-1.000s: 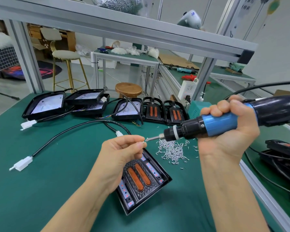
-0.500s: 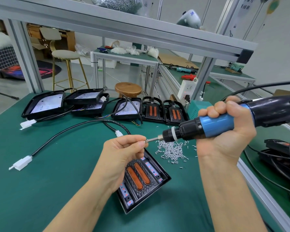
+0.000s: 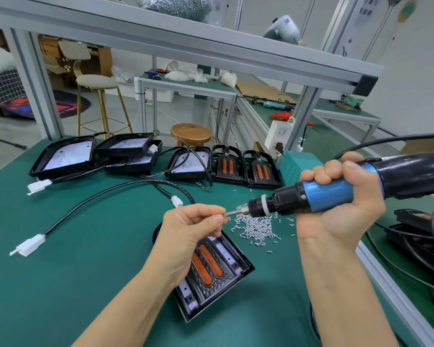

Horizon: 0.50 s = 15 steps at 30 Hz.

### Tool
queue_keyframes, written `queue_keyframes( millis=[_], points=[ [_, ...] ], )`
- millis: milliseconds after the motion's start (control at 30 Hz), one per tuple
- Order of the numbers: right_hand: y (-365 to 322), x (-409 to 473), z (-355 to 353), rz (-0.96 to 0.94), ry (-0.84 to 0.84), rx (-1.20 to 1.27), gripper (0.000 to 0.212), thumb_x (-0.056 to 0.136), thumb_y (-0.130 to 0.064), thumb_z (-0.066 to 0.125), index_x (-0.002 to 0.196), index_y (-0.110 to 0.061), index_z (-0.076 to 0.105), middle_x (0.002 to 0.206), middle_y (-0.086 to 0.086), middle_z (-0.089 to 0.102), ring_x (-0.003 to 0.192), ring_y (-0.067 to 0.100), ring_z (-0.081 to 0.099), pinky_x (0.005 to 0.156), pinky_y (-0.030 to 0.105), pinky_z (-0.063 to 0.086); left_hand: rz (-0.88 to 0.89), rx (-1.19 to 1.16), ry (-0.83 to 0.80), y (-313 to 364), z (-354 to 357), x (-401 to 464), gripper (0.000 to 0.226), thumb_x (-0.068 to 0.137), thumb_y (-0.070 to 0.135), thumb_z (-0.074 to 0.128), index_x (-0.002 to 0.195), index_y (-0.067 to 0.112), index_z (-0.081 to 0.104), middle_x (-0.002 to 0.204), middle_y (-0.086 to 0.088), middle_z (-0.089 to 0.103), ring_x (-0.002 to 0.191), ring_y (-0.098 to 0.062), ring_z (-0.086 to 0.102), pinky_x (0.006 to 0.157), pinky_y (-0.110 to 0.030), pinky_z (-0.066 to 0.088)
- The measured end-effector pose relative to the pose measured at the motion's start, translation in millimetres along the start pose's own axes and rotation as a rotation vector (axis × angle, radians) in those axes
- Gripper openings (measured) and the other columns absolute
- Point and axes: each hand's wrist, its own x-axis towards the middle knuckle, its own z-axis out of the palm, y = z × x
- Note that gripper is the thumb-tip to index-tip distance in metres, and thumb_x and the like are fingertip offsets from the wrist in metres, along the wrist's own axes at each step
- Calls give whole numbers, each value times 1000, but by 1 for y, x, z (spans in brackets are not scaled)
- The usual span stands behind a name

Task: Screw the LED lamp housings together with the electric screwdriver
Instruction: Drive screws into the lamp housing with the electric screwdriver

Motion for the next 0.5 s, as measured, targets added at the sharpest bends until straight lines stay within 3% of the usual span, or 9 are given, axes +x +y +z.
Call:
queue_keyframes(
  millis=[200,333,500],
  points=[
    [-4,7,-1,-18,31,23,12,68,-12,50,80,-16,51,52,-6,48,46,9,45,56,21,44,14,60,-101,4,0,4,27,64,4,78,89,16,77,81,-2,71,70,-13,61,65,-19,52],
    [-9,13,-5,-24,51,33,12,68,-12,50,79,-18,49,54,-7,48,47,8,45,57,21,44,5,208,-111,7,8,12,41,69,-10,74,98,20,72,82,6,67,62,-10,56,63,-18,49],
    [-15,18,-11,-52,59,33,10,70,-12,51,79,-17,50,55,-7,50,48,9,46,58,22,45,-1,350,-115,3,25,26,18,75,2,74,72,19,75,60,2,63,50,-6,49,53,-14,42]
  ],
)
